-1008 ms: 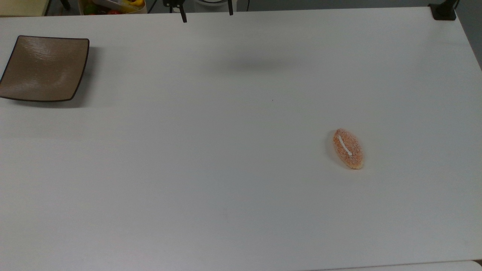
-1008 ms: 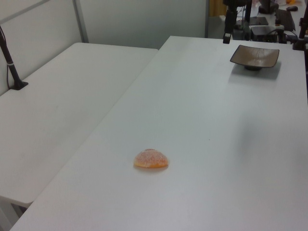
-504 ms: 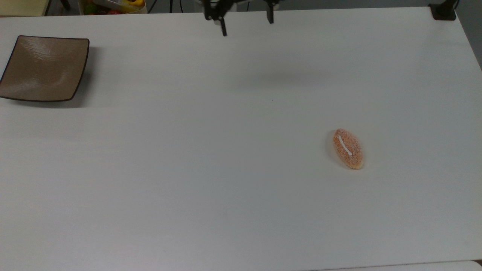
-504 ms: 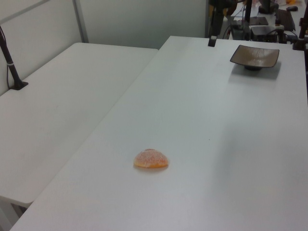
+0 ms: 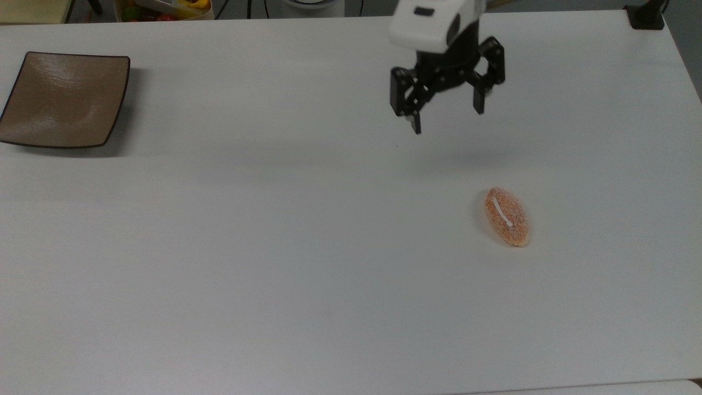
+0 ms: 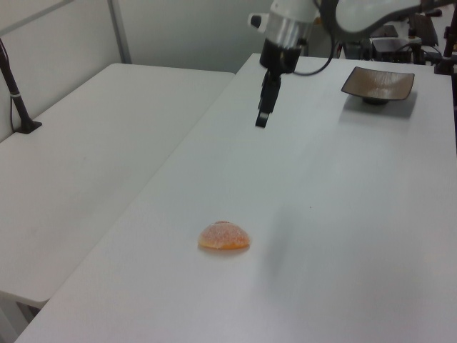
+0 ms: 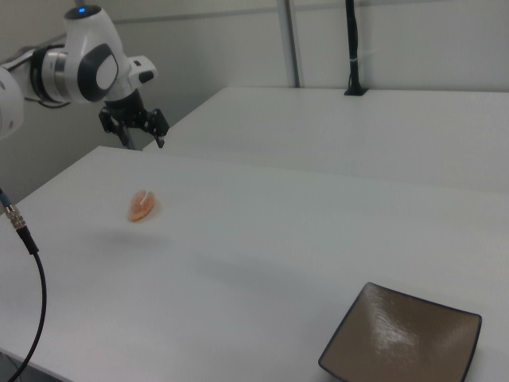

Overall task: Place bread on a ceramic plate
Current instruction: 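Move the open gripper over the orange bread roll and lower it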

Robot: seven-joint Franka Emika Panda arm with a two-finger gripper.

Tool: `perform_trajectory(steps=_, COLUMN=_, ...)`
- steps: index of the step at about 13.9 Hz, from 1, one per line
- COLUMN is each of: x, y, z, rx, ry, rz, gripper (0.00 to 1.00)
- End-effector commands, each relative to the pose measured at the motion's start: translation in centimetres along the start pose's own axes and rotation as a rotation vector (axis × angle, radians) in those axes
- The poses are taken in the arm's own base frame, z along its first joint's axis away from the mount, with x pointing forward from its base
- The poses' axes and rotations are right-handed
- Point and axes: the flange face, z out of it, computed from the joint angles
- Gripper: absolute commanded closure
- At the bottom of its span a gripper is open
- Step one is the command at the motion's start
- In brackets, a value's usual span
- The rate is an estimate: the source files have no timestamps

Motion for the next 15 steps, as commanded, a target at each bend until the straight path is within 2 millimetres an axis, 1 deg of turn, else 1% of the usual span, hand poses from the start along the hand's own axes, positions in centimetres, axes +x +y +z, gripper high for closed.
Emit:
perform_trajectory(steps=1, x=1.3, y=-3.2, z=4.5, rx=0.004, ry=0.033, rz=0.023, gripper=0.00)
perform_trajectory(steps=2, x=1.3, y=-4.6, z=6.4, rx=-0.004, ry=0.037, rz=0.011, gripper=0.00)
perform_trajectory(steps=3, x=1.4, y=-5.3, z=8.3, rx=-0.012, ry=0.049, rz=0.013, gripper=0.00)
perform_trajectory(steps=4, x=1.3, y=-5.7, z=9.7, rx=-0.015, ry=0.053, rz=0.019, gripper=0.00)
perform_trajectory(steps=5, x=1.3, y=-6.6, z=10.9, rx=-0.017, ry=0.060, rz=0.008, gripper=0.00)
perform_trajectory(steps=7, x=1.0, y=-8.2, z=14.8, rx=-0.026, ry=0.078, rz=-0.020, gripper=0.00)
perform_trajectory(steps=9, x=1.4, y=-8.9, z=17.0, rx=-0.041, ry=0.085, rz=-0.049, gripper=0.00)
perform_trajectory(steps=10, x=1.2, y=-9.3, z=18.5, rx=-0.043, ry=0.073, rz=-0.056, gripper=0.00)
perform_trajectory(steps=12, x=1.3, y=-9.5, z=19.8, rx=-0.045, ry=0.081, rz=-0.065, gripper=0.00)
perform_trajectory(steps=13, x=1.2, y=-10.1, z=20.2, rx=-0.040, ry=0.088, rz=-0.069, gripper=0.00)
perform_trajectory(steps=15, x=0.7, y=-10.8, z=22.6, rx=-0.037, ry=0.100, rz=-0.086, gripper=0.00)
